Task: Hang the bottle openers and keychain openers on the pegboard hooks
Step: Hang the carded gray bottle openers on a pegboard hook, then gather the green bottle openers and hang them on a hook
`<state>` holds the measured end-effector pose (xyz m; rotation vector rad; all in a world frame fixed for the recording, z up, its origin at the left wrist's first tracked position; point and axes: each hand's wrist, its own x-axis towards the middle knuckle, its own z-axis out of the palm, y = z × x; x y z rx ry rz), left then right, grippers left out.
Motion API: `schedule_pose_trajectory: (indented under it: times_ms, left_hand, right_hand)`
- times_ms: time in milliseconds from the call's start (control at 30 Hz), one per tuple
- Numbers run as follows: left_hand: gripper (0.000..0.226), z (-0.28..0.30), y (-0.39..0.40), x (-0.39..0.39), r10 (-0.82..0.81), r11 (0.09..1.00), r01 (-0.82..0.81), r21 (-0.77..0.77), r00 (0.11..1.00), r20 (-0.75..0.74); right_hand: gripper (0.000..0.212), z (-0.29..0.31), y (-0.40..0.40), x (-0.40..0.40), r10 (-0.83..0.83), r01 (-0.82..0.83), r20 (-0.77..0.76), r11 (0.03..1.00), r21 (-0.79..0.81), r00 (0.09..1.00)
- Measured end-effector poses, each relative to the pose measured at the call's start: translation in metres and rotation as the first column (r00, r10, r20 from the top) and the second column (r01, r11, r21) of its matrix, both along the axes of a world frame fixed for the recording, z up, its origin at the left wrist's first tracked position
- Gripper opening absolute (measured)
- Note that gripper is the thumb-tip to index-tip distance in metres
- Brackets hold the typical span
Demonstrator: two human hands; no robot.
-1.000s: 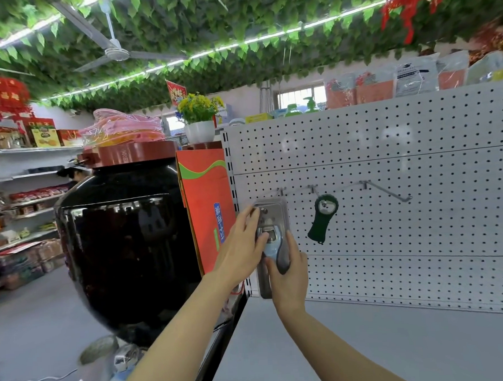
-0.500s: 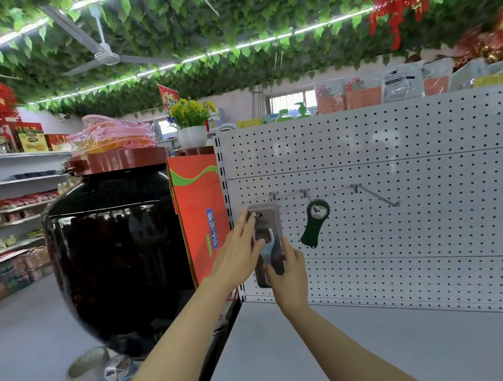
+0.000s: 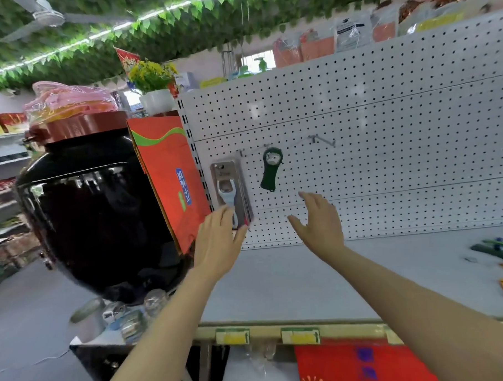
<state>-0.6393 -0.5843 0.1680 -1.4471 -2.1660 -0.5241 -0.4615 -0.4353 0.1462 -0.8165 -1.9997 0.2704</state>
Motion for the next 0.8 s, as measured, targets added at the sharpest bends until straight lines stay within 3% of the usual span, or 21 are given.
schedule_pose_trajectory:
  times_ms: [167, 467, 800]
  left_hand:
    - [0.057, -0.003, 0.026, 0.064, -0.085, 0.996, 0.084, -0.027, 0.996, -0.033]
    - [0.057, -0.018, 0.121, 0.243, -0.255, 0.964, 0.259, -0.065, 0.965, 0.064]
    - [0.057, -0.072, 0.238, 0.407, -0.443, 0.864, 0.461, -0.205, 0.887, 0.129]
  right_hand:
    - [0.058, -0.004, 0.019, 0.077, -0.063, 0.059, 0.071, 0.997, 0.059, 0.995]
    - [0.056, -0.025, 0.056, 0.264, -0.191, 0.172, 0.198, 0.979, 0.113, 0.961]
    - [0.057, -0.078, 0.119, 0.459, -0.422, 0.437, 0.294, 0.899, 0.015, 0.858]
